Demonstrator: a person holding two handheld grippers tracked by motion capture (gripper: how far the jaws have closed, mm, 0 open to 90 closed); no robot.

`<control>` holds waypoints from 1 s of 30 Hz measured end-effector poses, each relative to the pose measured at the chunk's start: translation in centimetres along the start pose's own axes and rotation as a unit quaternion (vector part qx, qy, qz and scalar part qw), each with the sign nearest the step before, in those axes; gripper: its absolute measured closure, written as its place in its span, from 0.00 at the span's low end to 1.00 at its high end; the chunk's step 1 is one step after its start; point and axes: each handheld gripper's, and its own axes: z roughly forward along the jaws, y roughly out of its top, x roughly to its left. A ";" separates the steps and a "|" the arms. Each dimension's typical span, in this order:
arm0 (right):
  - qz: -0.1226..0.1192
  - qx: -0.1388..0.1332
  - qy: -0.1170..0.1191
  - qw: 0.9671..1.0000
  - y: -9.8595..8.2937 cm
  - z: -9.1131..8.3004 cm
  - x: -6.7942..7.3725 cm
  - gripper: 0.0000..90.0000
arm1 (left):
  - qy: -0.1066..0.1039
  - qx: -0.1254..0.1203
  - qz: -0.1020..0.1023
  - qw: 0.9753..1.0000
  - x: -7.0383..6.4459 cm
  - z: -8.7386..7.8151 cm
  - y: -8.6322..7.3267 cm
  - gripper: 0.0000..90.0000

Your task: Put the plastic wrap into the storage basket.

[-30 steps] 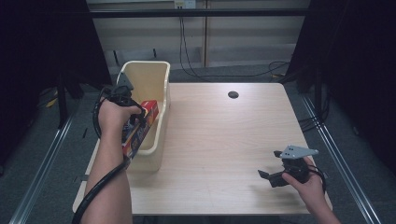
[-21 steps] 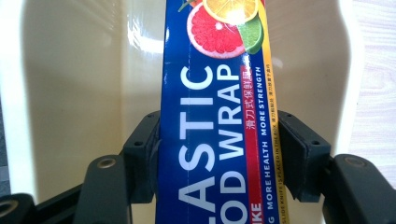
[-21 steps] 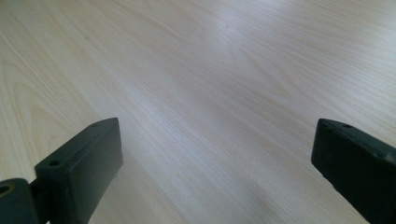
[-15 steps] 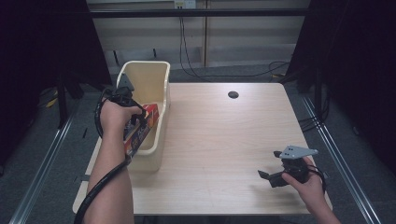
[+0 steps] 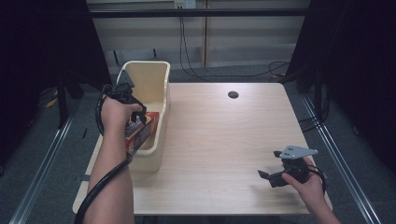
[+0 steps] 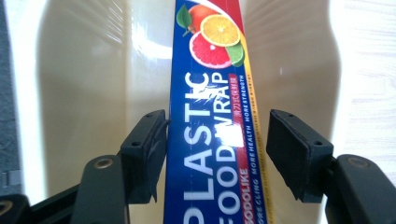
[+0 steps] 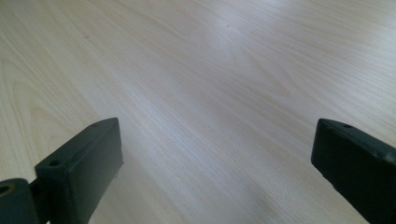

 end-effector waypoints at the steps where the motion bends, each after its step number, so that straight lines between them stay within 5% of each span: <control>1: 0.000 -0.001 -0.001 1.000 0.0 0.0 0.0 0.02 | -0.002 -0.006 -0.003 1.000 -0.1 -0.3 0.0 0.42; 21: 0.002 -0.005 -0.004 1.000 -0.1 -0.4 0.0 0.02 | -0.043 -0.058 0.046 0.996 -2.9 -3.8 -0.1 0.30; 30: 0.002 -0.007 -0.003 1.000 0.0 -0.5 0.0 0.02 | -0.061 -0.069 0.068 0.993 -4.6 -3.9 0.0 0.27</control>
